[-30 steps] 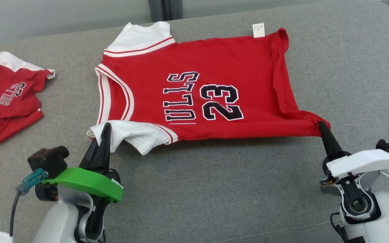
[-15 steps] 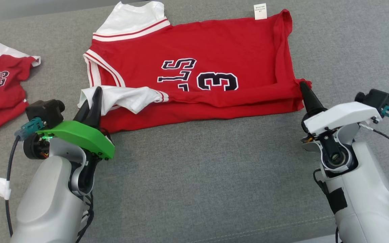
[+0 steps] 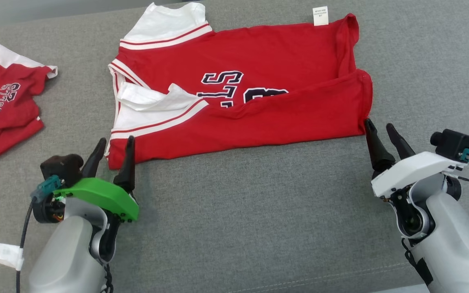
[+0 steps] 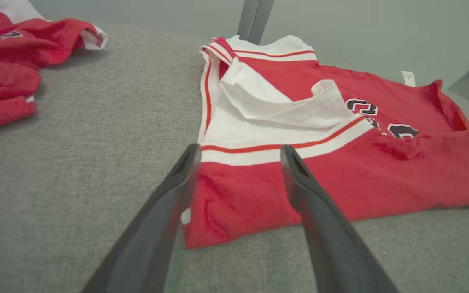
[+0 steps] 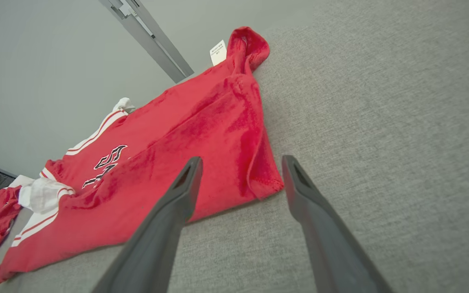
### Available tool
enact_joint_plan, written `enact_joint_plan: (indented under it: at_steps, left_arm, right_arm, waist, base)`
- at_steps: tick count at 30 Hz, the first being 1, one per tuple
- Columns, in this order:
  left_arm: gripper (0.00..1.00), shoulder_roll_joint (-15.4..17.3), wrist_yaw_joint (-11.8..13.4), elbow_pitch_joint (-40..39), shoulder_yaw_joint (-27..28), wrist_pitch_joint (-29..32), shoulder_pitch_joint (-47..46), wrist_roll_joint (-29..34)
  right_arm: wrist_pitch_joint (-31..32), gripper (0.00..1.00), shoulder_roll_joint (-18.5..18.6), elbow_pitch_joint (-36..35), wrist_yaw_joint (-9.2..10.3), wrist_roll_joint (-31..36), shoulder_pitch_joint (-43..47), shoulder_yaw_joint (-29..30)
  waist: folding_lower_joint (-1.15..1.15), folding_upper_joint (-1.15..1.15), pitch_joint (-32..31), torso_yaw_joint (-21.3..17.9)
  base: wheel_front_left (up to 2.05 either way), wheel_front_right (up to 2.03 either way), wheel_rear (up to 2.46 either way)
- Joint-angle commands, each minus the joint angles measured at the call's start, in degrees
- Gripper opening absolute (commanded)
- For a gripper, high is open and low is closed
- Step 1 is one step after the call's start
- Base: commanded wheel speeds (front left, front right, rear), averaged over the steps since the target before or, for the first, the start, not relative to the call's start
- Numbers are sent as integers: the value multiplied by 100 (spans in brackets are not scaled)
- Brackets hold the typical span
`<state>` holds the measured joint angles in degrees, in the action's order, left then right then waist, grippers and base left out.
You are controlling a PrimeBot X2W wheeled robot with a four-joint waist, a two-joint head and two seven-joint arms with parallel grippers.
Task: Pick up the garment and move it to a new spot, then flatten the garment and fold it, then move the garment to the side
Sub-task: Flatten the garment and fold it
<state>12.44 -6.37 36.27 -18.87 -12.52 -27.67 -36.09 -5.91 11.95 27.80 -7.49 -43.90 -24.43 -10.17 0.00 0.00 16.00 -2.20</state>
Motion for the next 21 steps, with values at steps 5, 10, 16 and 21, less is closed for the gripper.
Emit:
enact_joint_plan:
  at_steps: [5, 10, 16, 21]
  left_arm:
    - [100, 20, -12, 271, -77, -20, 105, -12]
    - [100, 53, 41, 588, -139, -28, -138, 110]
    - [100, -84, 2, 1120, -269, 38, -434, 131]
    - [0, -144, -60, 1367, -386, 17, -506, 91]
  right_arm:
    - [-150, 100, 59, 230, 0, 150, -73, -181]
    - [-192, 100, 73, 652, 0, 450, -374, -438]
    - [-270, 100, -88, 1422, 0, 631, -826, -675]
    - [-347, 0, -230, 1860, 0, 579, -1037, -943]
  waist:
    - [0, 0, 50, 23]
    - [0, 0, 121, 10]
    - [0, 0, 199, -13]
    - [0, 0, 216, 21]
  base:
    - [0, 0, 0]
    - [0, 0, 0]
    - [0, 0, 0]
    - [0, 0, 0]
